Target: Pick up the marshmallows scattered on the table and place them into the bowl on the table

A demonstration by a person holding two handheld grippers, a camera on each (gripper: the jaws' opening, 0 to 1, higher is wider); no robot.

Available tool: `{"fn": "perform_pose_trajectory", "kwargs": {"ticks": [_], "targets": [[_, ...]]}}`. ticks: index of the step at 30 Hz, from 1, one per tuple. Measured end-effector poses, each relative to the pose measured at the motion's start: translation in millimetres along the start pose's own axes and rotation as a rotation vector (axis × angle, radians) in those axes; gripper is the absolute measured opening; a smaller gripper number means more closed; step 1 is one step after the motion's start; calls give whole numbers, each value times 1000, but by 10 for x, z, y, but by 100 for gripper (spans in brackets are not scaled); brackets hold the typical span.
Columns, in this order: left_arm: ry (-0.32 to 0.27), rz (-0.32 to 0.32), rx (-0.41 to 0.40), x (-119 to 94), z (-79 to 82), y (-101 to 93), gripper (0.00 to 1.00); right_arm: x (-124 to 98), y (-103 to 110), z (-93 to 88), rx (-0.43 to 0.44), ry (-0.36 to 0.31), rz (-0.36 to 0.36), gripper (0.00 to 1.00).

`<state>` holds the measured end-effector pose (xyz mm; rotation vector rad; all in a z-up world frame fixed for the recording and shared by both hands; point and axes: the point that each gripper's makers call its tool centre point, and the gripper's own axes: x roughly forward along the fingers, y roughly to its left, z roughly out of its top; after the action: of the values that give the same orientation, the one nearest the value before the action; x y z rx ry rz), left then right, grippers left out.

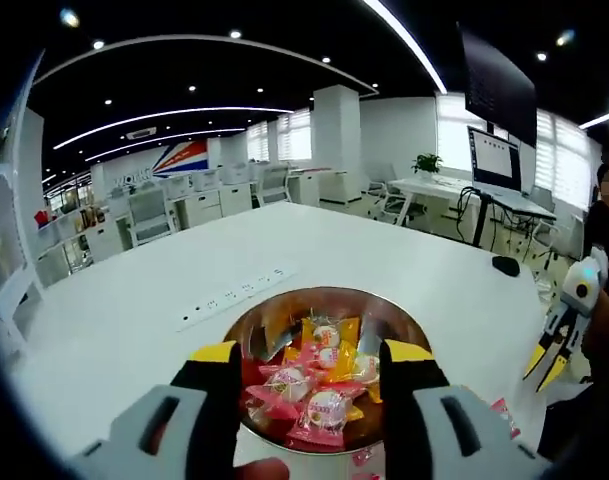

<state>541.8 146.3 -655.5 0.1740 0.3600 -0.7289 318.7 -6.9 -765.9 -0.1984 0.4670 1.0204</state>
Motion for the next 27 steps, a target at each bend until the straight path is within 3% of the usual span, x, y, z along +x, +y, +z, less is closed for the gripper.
{"fn": "perform_pose_trajectory", "kwargs": {"ticks": [4,17,20,27], "targets": [[-5,10,10,-251,-68,-27,55,33,-1,80,-15,0,-6,19],[-78,43,36,-935,-18,8,53,154,-82,327,-39,-43,-57,20],[-87,53,36,-1068,-69,-13,52,169,-56,345,-45,-42,-54,20],[-89,47,42,-1172,-161,-101,51,183,-84,391,-48,-45,-72,21]]}}
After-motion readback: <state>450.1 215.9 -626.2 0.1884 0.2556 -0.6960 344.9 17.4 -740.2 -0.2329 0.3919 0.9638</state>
